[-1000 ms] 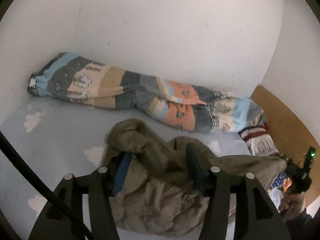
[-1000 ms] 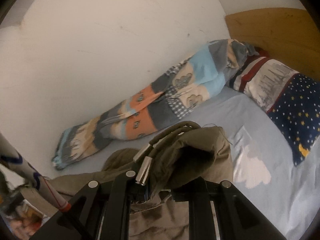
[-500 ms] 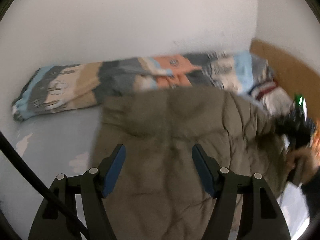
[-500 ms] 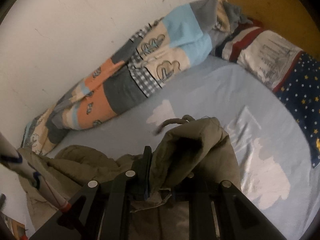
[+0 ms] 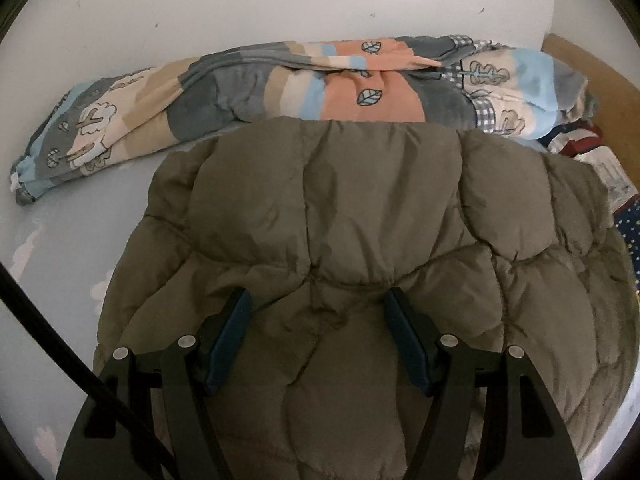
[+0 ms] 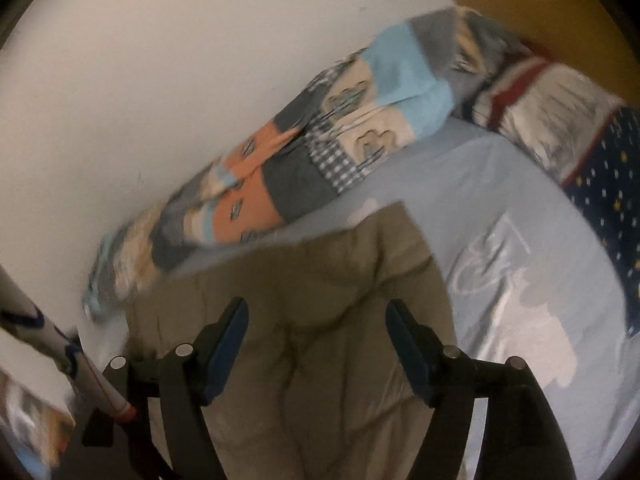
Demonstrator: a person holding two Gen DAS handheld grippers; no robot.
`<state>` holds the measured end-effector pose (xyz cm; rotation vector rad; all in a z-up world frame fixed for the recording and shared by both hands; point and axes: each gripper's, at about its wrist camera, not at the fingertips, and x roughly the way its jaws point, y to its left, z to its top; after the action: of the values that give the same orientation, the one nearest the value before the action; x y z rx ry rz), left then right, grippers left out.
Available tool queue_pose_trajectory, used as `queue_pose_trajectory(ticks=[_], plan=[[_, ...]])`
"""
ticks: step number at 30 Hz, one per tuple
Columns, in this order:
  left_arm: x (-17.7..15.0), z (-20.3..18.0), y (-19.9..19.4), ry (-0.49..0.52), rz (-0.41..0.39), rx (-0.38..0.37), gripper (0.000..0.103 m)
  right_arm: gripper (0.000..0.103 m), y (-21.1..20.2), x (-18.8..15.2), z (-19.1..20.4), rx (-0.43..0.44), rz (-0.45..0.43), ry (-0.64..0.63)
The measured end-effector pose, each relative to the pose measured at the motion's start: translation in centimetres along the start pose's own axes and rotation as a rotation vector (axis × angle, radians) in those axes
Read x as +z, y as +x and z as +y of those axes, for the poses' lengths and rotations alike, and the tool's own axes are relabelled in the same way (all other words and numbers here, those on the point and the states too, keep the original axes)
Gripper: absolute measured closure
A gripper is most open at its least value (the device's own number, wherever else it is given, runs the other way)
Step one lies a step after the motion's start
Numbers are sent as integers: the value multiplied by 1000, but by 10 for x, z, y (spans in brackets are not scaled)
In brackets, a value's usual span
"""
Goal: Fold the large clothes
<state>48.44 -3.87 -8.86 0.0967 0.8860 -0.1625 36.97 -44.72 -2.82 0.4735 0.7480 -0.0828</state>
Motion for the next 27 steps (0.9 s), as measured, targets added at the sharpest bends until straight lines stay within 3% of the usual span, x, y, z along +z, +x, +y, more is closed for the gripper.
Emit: queue_pose_trajectory(ticks=[4, 9, 14, 18, 20, 22, 24, 27], plan=[[0, -5, 10, 17, 11, 40, 29, 27, 24, -22, 24, -105, 48, -172], [0, 0, 26, 14, 15, 29, 24, 25, 81, -44, 11, -219, 143, -234], [1, -1, 46, 0, -1, 42, 20, 21, 116, -47, -7, -219, 203, -180], [6, -7, 50, 25, 55, 104, 19, 20, 129, -43, -5, -255, 234, -175], [5, -3, 29, 5, 72, 106, 20, 20, 126, -40, -1, -280, 253, -188], [-3, 2, -2, -21, 34, 32, 20, 21, 107, -37, 5, -290, 249, -179], [-20, 7, -44, -31, -27, -1, 20, 20, 73, -39, 11, -242, 192, -144], [-50, 12, -91, -36, -59, 1, 20, 20, 18, -50, 25, -168, 119, -130]])
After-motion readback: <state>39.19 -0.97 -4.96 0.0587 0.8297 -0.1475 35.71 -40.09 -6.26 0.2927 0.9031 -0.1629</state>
